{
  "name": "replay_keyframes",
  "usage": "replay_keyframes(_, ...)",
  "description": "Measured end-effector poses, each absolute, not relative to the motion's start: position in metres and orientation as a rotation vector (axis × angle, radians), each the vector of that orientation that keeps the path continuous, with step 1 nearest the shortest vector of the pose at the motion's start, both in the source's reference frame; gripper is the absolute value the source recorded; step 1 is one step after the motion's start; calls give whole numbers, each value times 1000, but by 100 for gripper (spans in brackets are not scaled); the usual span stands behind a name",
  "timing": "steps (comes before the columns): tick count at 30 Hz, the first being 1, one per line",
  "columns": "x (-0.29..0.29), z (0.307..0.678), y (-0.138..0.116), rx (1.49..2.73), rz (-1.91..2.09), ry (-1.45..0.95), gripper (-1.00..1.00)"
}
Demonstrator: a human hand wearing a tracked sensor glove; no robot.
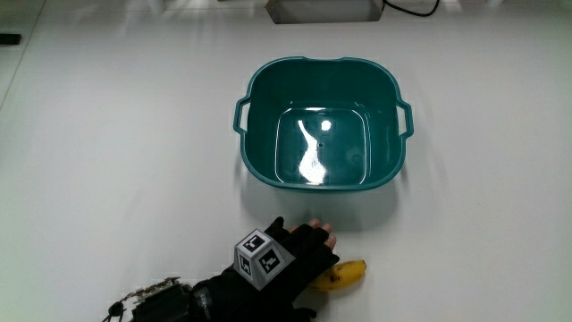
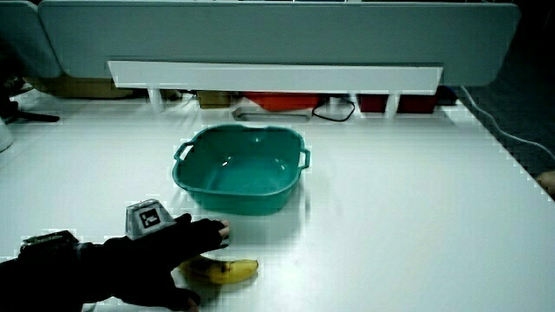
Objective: Pick banana from desk
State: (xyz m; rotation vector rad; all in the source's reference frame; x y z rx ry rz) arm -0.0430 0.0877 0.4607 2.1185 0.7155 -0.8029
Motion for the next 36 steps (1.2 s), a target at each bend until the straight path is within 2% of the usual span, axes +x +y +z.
replay_keyframes(3, -43, 463, 88, 2116, -811, 693, 0)
replay_keyframes(11, -44, 468, 90, 2126, -857, 675, 36)
replay_keyframes(25, -47, 463, 88, 2228, -905, 693, 100)
replay_keyframes(36, -47, 460, 90, 2247, -944, 723, 100)
